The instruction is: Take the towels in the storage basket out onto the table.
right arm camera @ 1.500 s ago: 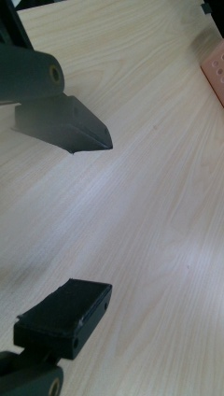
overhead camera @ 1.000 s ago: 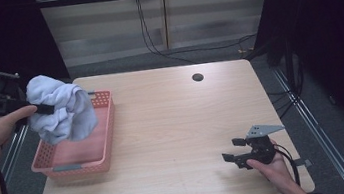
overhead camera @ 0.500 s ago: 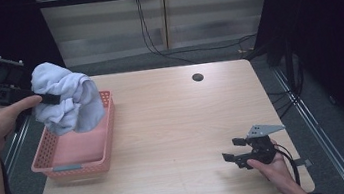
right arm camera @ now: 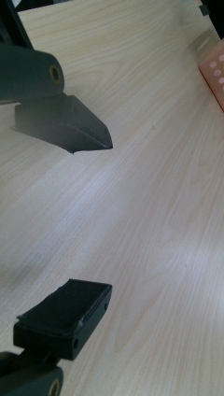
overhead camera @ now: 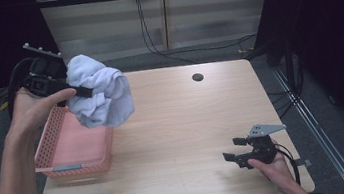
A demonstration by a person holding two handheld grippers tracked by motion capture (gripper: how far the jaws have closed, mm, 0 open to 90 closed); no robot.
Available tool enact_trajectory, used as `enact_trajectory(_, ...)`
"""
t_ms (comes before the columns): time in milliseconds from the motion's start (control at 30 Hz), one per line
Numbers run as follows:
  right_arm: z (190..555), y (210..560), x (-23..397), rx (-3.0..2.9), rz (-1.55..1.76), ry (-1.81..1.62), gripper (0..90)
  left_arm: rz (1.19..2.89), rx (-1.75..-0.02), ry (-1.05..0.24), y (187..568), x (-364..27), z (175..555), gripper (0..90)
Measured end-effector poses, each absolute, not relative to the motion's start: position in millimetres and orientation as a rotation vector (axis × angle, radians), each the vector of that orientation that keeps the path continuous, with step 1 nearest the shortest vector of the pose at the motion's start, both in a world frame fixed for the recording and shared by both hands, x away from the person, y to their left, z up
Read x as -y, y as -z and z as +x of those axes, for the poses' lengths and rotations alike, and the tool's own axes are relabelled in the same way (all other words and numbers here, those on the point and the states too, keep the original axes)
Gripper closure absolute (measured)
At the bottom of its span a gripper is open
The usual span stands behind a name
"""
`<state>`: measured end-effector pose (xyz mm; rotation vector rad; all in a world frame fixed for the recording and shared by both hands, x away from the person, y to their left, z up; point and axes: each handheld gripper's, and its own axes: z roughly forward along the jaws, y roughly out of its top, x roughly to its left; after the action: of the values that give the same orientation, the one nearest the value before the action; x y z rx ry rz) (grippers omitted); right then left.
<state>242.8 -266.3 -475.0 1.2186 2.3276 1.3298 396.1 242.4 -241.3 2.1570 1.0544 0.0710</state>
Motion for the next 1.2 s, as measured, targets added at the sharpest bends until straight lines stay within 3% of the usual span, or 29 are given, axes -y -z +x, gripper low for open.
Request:
enact_trajectory(500,243.0,474.3,267.3,-2.321,1.222,-1.336,25.1,2.219,-0.916,0.023,264.4,-169.4,403.2,64.3)
enact_trajectory(1200,242.4,473.0,271.6,-2.306,1.222,-1.342,25.1,2.341,-0.772,0.179,361.4,-66.1,384.5,63.0)
